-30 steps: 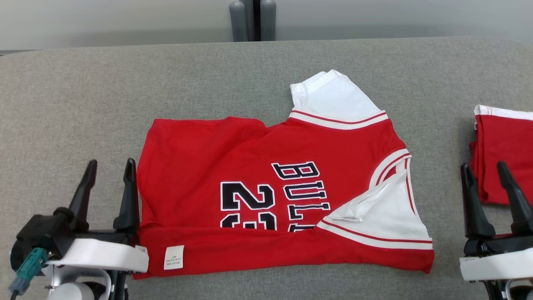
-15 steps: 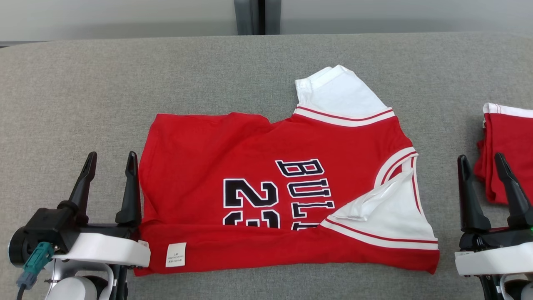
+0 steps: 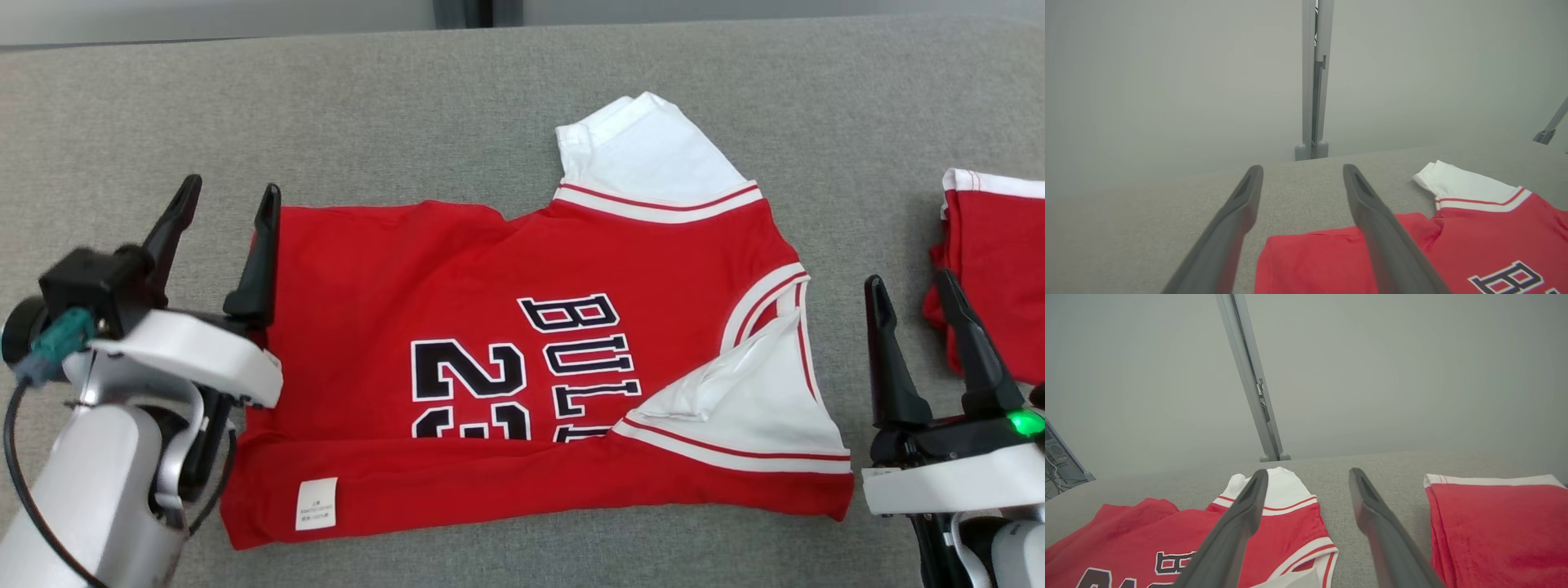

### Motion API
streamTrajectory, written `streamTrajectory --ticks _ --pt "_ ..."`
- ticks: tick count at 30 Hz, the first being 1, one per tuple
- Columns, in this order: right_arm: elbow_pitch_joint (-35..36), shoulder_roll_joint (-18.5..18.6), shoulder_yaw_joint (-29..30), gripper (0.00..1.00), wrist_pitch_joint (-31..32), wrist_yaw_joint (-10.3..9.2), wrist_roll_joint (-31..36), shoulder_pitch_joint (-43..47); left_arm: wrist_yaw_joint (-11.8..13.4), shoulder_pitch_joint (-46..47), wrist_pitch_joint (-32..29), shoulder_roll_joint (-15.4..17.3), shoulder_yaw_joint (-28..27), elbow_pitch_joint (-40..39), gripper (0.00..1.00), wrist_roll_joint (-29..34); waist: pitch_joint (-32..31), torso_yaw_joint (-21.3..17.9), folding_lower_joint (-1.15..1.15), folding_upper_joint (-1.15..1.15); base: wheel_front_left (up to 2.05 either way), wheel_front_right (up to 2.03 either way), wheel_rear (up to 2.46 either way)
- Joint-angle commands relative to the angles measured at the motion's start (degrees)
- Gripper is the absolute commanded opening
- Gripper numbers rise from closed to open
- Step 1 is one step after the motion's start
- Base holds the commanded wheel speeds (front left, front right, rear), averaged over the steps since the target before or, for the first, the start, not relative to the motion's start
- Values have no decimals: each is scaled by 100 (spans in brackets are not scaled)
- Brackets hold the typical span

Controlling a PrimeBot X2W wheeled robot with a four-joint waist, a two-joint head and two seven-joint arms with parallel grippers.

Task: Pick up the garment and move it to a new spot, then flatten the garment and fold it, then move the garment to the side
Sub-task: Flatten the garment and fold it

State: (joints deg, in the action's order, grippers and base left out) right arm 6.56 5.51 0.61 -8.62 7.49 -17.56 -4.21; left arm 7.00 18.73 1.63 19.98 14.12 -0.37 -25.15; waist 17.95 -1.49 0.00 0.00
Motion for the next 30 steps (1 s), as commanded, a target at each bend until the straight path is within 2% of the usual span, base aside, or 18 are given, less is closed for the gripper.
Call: streamTrajectory --ticks 1,3,4,5,10,19,20,21,22,23,30 --pt "-38 22 -72 100 -48 2 -32 -125 -160 381 -200 85 21 316 100 -113 126 -121 0 0 0 0 0" --pt "-107 40 -172 100 -72 2 -64 -212 -320 710 -441 143 33 739 100 -233 202 -218 0 0 0 0 0" --pt "-107 40 -172 100 -72 2 -64 -212 -320 710 -441 143 33 739 100 -233 202 -218 0 0 0 0 0" --pt "-169 47 -264 100 -111 2 -96 -286 -464 1005 -650 220 23 1196 100 -333 259 -331 0 0 0 0 0" --pt "-361 29 -368 100 -225 2 -177 -408 -741 1505 -1084 320 30 2213 100 -564 418 -530 0 0 0 0 0" --pt "-657 34 -389 100 -383 2 -263 -485 -1005 1701 -1499 353 54 3266 100 -864 480 -614 0 0 0 0 0" --pt "-673 46 -381 100 -392 2 -270 -485 -1027 1721 -1497 338 59 3322 82 -899 477 -603 0 0 0 0 0" --pt "-684 62 -370 100 -395 2 -270 -497 -1073 1731 -1528 319 71 3382 47 -935 478 -587 0 0 0 0 0" --pt "-701 78 -362 100 -390 2 -273 -531 -1091 1734 -1479 287 70 3403 34 -956 477 -573 0 0 0 0 0" --pt "-715 101 -362 100 -380 2 -277 -582 -1109 1732 -1457 271 80 3434 0 -959 472 -563 0 0 0 0 0" --pt "-977 425 -246 100 -321 2 -465 -1405 -1158 1934 -1214 192 136 3593 0 -926 488 -516 0 0 0 0 0"
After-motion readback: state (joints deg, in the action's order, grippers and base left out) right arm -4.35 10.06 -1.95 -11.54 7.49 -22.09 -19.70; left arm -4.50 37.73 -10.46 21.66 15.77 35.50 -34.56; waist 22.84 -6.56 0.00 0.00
